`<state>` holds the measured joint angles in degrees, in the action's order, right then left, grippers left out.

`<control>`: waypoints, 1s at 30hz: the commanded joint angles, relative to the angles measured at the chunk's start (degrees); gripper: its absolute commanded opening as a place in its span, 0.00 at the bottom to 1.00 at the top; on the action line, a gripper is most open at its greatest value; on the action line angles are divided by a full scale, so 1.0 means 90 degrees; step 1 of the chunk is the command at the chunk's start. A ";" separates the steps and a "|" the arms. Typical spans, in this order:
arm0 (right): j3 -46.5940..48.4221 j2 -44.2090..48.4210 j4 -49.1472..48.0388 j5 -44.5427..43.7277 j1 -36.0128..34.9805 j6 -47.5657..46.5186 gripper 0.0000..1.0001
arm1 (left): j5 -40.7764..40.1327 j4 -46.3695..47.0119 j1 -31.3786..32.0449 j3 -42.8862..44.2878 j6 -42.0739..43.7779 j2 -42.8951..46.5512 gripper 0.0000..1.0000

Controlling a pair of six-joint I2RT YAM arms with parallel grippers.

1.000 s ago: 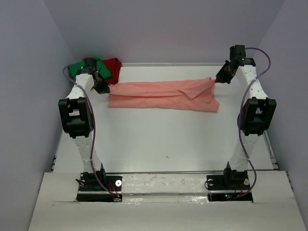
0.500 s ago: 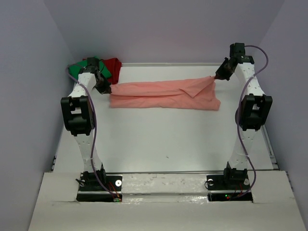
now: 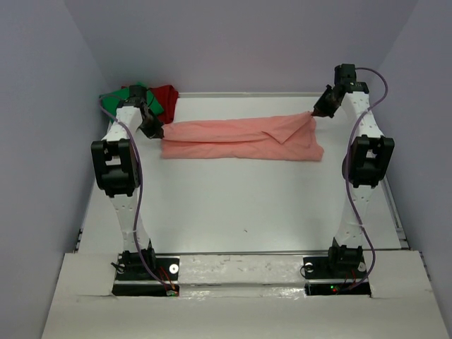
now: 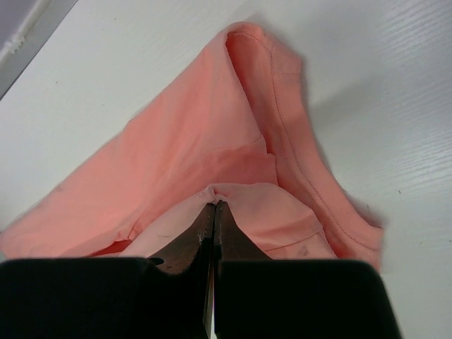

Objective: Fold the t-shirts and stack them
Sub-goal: Fold the other side of the tshirt into a rectangle

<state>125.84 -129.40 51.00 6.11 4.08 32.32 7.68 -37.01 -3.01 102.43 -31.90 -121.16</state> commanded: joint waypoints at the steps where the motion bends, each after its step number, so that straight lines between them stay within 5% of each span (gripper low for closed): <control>1: 0.0422 -0.0124 -0.0237 0.0093 0.0055 -0.0153 0.00 | -0.0092 -0.0125 -0.0008 0.0425 0.0126 -0.0033 0.00; 26: 0.0988 -0.0778 -0.0520 0.0259 0.0055 -0.0202 0.00 | -0.0160 -0.0428 -0.0008 0.1363 0.0097 -0.0668 0.00; 29: 0.0988 -0.0797 -0.0598 0.0278 0.0055 -0.0221 0.03 | -0.0180 -0.0419 -0.0008 0.1353 0.0107 -0.0668 0.09; 30: 0.0979 -0.0788 -0.0628 0.0288 0.0055 -0.0231 0.09 | -0.0209 -0.0370 -0.0008 0.1324 0.0097 -0.0649 0.21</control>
<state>131.85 -136.94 48.88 8.36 4.08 31.55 7.01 -40.10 -2.98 112.01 -31.94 -127.76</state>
